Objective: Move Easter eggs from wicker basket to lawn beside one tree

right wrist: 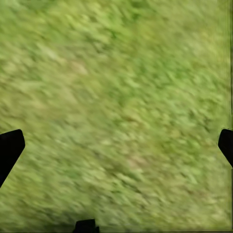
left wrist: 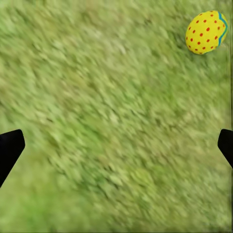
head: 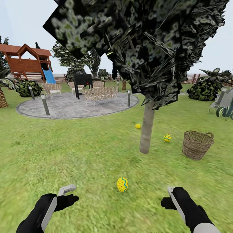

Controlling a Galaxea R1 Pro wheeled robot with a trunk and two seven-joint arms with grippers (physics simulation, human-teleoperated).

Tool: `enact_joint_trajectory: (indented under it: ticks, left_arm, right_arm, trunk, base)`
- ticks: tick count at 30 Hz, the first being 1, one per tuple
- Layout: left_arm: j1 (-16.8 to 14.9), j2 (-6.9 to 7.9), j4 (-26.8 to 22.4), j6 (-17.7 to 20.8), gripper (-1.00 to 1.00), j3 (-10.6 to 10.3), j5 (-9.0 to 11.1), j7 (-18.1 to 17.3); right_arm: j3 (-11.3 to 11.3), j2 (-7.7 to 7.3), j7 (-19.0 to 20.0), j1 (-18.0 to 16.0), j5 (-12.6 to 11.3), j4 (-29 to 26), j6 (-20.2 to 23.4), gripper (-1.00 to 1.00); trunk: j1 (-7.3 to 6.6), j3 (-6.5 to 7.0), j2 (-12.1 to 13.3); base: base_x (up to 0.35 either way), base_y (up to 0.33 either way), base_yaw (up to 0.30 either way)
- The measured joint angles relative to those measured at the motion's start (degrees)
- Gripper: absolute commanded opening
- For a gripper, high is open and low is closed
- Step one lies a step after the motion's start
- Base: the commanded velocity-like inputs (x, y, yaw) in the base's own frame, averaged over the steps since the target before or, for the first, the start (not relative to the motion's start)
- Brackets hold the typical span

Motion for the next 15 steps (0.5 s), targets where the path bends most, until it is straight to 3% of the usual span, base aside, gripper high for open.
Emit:
enact_joint_trajectory:
  ticks: [15]
  left_arm:
    - [0.0,-0.06,2.66,0.0,1.0,-0.07,0.1,0.0]
  right_arm:
    - [0.03,-0.01,-0.01,0.0,0.01,0.0,0.06,1.0]
  trunk:
    - [-3.3,3.44,6.02]
  base:
    - [0.0,0.0,-0.267]
